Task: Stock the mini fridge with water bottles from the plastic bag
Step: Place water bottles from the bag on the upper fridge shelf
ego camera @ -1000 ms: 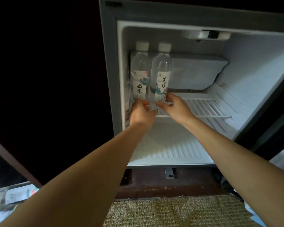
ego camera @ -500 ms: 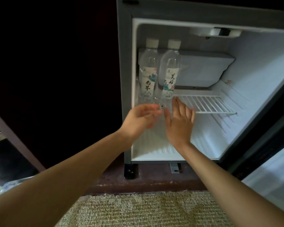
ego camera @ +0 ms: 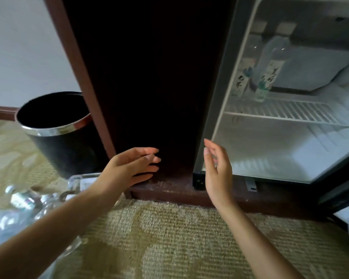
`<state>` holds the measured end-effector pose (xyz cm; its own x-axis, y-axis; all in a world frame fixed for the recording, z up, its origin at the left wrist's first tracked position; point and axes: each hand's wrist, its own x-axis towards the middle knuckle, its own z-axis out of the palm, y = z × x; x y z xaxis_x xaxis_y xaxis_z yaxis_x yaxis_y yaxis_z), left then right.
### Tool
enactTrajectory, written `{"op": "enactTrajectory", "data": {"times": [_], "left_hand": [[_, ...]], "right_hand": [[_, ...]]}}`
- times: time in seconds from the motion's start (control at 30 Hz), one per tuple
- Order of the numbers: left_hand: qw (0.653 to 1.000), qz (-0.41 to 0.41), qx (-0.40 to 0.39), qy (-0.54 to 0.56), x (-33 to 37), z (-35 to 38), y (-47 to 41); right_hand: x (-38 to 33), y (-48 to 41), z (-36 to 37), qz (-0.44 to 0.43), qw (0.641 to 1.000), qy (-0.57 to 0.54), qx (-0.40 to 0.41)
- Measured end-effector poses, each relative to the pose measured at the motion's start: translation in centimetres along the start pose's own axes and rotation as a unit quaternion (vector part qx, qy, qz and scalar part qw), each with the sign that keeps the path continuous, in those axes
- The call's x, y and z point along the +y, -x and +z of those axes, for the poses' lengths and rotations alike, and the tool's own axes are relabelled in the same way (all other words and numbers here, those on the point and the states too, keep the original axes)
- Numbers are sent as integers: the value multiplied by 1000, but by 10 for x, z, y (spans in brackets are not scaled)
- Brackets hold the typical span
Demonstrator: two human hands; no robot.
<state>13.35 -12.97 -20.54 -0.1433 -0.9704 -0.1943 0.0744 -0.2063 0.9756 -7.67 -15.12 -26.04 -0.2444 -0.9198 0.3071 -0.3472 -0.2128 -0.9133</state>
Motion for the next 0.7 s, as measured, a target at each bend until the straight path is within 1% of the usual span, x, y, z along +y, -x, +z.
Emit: {"op": "enactTrajectory", "data": {"times": [0.07,0.13,0.2,0.33,0.47,0.53,0.7], "left_hand": [[998,1,42,46,-18,-12,12],[993,-4,82,84,-39,-18,21],[990,-25,100,99,-61,-20,26],[987,-58,111,100,-89,-26,30],[984,-65,135,100,-112,-41,42],[980,-85,147,106,-124,-47,53],[962,-121,216,116,-149,-69,71]], "right_hand": [[-7,14,19,11,998,-50,-28],[-11,27,36,16,995,-76,-59],[-12,39,53,22,992,-92,-88],[-9,61,73,71,983,-120,-116],[-3,75,92,105,977,-123,-139],[0,83,100,122,973,-127,-149],[2,104,117,128,960,-132,-213]]}}
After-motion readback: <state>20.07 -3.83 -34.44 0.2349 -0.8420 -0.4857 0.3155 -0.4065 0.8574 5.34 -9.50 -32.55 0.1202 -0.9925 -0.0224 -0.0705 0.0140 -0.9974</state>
